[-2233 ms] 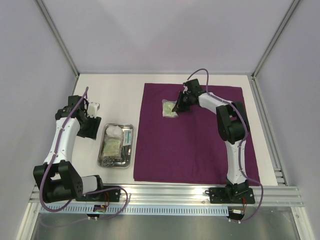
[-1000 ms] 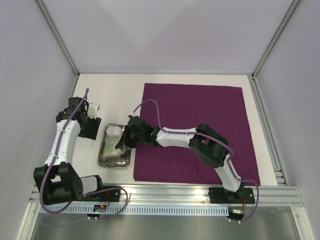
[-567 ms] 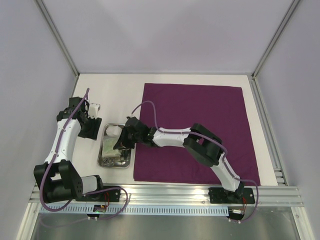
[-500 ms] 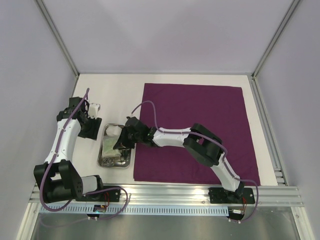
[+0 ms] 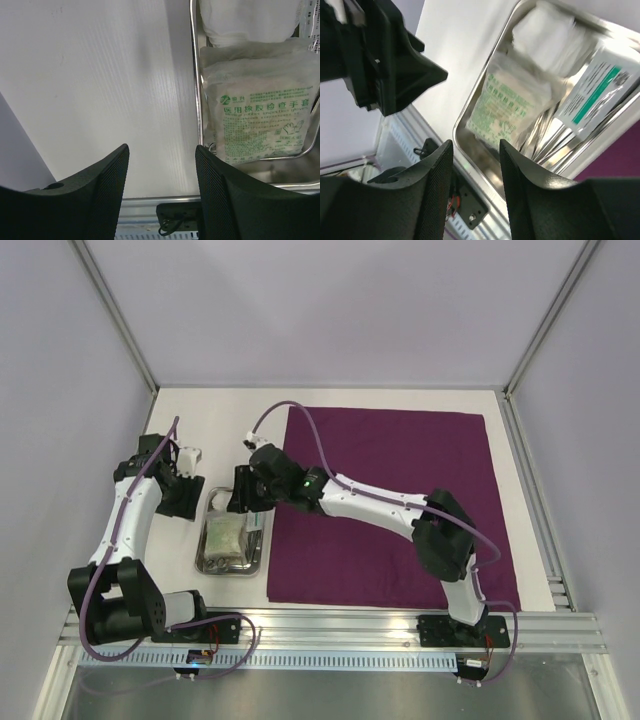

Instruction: Prepare the surgical pack

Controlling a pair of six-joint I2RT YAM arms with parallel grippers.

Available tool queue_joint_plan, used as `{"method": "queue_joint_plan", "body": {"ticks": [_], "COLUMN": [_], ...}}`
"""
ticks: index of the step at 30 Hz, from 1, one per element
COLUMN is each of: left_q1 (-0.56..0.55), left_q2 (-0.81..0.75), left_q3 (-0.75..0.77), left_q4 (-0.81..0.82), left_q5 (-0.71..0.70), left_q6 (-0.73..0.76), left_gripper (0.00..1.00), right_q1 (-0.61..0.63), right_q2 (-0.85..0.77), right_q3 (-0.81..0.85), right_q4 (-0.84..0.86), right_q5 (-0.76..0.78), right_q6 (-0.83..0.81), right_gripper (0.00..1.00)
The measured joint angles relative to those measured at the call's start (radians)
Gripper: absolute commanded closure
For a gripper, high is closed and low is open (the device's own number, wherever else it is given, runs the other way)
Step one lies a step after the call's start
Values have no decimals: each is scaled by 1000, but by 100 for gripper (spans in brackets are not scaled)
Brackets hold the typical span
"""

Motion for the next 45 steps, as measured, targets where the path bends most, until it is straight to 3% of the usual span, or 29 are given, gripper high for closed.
{"method": "queue_joint_plan", "body": {"ticks": [5,13,32,45], "left_q1": [0,0,0,3], "left_q2": [4,89,132,89], "left_q3": [0,-6,-59,-59], "left_q4": [-3,6,50,50], "left_q5": [36,74,127,103], "left_q6": [4,25,45,60], "left_gripper": [35,37,41,40], "right_q1": [-6,-11,21,42], "right_q2": [-1,111,292,400], "right_q3": [99,150,311,468], "right_q4": [-182,-406,-512,-587], "right_q5": [140,225,310,336], "right_q6": [-107,-64,-27,-72], "right_gripper": [53,58,67,82]}}
